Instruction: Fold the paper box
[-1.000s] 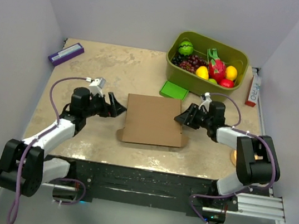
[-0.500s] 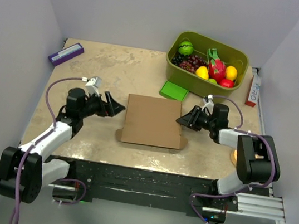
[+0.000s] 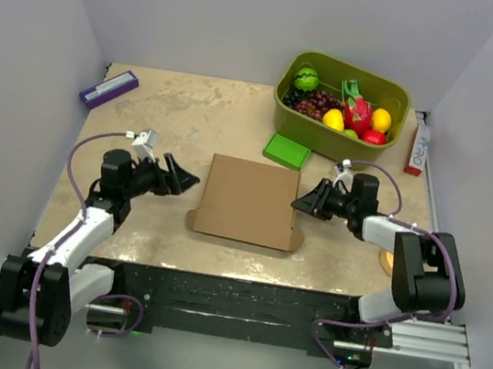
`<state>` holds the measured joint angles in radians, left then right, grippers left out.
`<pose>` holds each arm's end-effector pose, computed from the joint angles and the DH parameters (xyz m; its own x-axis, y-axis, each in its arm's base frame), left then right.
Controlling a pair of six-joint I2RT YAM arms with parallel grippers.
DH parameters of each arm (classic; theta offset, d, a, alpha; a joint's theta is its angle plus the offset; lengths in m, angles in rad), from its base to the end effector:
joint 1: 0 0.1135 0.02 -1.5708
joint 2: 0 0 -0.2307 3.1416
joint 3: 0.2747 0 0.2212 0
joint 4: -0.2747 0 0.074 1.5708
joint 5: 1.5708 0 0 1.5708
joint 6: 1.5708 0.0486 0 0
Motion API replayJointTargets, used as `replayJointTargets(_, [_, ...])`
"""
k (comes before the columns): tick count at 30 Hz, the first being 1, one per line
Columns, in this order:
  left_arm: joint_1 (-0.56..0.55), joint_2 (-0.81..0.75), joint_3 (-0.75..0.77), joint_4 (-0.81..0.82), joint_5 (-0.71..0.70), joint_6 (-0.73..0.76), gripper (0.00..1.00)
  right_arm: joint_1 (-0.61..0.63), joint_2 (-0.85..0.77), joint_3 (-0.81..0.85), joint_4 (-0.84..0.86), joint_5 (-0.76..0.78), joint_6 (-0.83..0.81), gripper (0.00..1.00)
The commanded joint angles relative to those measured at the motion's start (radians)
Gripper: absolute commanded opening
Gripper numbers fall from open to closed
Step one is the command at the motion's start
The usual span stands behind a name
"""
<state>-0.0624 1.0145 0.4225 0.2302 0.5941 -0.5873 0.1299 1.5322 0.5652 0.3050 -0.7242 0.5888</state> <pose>0.2131 -0.0406 0.2000 -0.6122 -0.4218 -0.6688 0.2822 0.6735 -0.6832 0.2620 0.0667 0.1350 -0.8485 0.3087 -0.4298 -0.1731 0.6056 0.7767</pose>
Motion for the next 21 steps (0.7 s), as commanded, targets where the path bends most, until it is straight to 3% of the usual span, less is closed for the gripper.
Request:
replayJointTargets(1, [0.027, -0.022, -0.022, 0.001, 0.041, 0.007, 0.93, 0.002, -0.07, 0.012, -0.165, 0.135, -0.084, 0.0])
replayJointTargets(3, [0.029, -0.024, -0.022, 0.001, 0.039, 0.007, 0.93, 0.004, -0.113, 0.03, -0.249, 0.249, -0.135, 0.0])
replayJointTargets(6, [0.029, -0.016, -0.022, 0.004, 0.039, 0.007, 0.93, 0.002, -0.141, 0.036, -0.302, 0.328, -0.167, 0.1])
replayJointTargets(9, [0.03, -0.007, -0.025, 0.015, 0.039, 0.009, 0.93, 0.004, -0.13, 0.029, -0.302, 0.338, -0.164, 0.12])
replayJointTargets(15, [0.029, -0.002, -0.014, -0.005, 0.047, 0.03, 0.93, 0.002, -0.052, 0.016, -0.337, 0.387, -0.142, 0.01])
replayJointTargets(21, [0.029, -0.027, -0.004, -0.032, 0.033, 0.046, 0.93, 0.0, -0.109, -0.016, -0.356, 0.47, -0.089, 0.0])
